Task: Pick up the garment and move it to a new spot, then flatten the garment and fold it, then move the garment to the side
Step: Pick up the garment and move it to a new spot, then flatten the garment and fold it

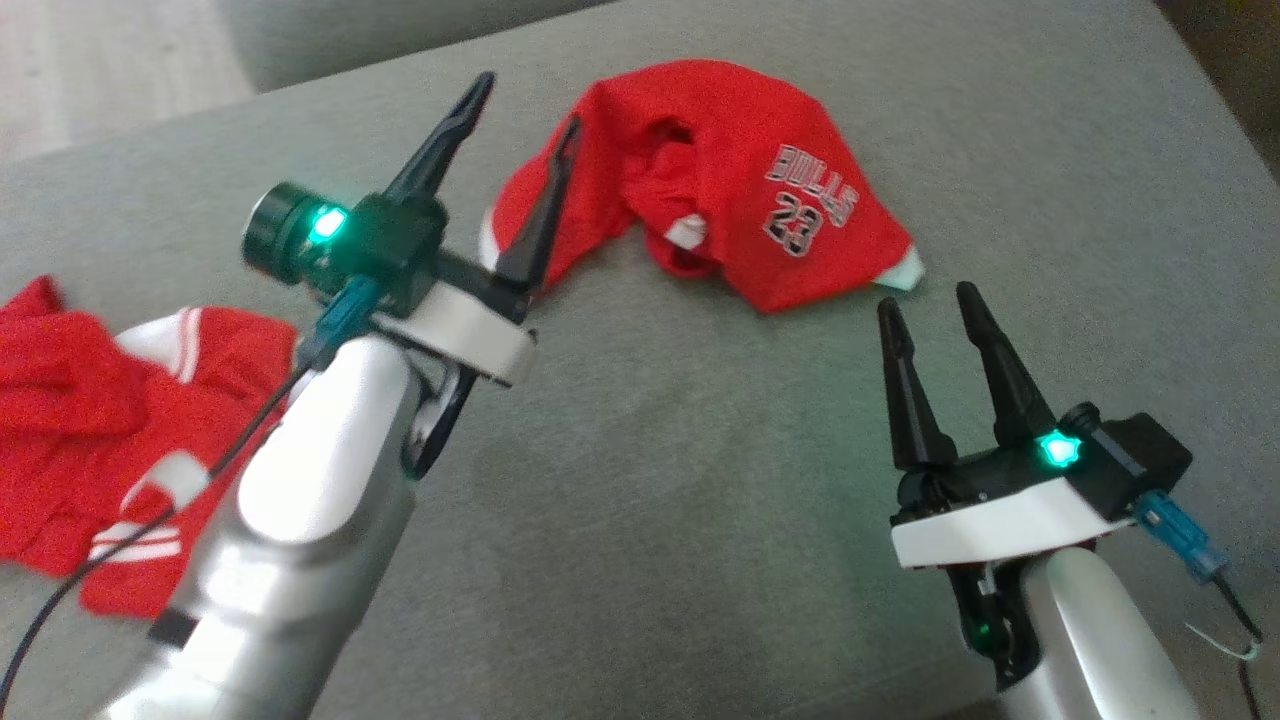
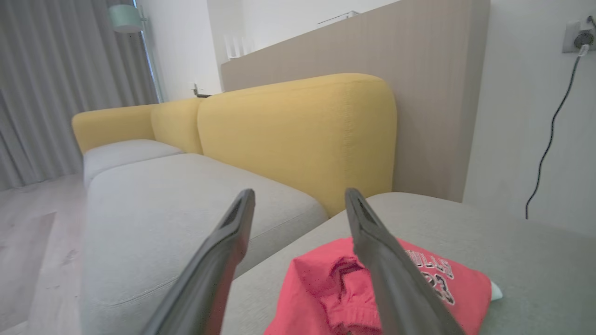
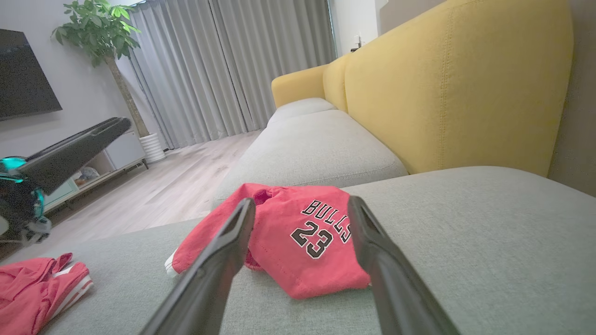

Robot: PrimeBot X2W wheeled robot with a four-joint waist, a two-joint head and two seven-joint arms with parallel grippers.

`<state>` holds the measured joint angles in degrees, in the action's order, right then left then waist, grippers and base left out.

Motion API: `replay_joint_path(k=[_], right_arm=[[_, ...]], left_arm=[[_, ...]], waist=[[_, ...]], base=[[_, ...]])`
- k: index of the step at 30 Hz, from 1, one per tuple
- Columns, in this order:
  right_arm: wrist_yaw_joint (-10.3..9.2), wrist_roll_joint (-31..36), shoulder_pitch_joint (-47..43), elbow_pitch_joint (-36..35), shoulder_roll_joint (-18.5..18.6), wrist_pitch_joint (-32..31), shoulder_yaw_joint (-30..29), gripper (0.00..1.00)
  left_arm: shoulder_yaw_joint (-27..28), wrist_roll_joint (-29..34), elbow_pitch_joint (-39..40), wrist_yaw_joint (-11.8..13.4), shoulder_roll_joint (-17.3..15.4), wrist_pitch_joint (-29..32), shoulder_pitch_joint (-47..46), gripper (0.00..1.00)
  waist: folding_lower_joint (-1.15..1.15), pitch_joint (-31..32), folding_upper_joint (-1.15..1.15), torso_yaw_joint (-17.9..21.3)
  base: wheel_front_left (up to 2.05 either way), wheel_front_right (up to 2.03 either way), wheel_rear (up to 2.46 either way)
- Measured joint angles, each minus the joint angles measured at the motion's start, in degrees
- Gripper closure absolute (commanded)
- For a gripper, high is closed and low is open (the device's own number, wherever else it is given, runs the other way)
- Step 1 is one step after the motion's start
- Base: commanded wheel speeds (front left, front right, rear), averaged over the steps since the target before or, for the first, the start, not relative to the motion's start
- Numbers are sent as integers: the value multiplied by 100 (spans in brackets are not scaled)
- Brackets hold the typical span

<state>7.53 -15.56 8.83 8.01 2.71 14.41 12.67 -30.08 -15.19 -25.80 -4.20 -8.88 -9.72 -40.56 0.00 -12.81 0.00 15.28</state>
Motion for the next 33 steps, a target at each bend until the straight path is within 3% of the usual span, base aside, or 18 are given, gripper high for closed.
replay_joint_path(k=[6,15,26,33], right_arm=[[0,169,-58,60,0,7,-213,0],[0,414,-403,207,-1,8,-413,0],[0,457,-403,261,-1,8,-442,0],[0,964,-219,410,-1,16,-167,0]], left_arm=[[232,-44,398,437,-220,-266,737,0],[417,-339,727,920,-229,-425,2527,0],[601,-335,1061,1021,-35,-472,2917,0],[617,-256,1087,942,21,-472,2909,0]], waist=[[0,215,0,-511],[-1,497,0,-1286],[-1,571,0,-1565],[0,428,0,-1721]], base=[[0,0,0],[0,0,0],[0,0,0],[0,0,0]])
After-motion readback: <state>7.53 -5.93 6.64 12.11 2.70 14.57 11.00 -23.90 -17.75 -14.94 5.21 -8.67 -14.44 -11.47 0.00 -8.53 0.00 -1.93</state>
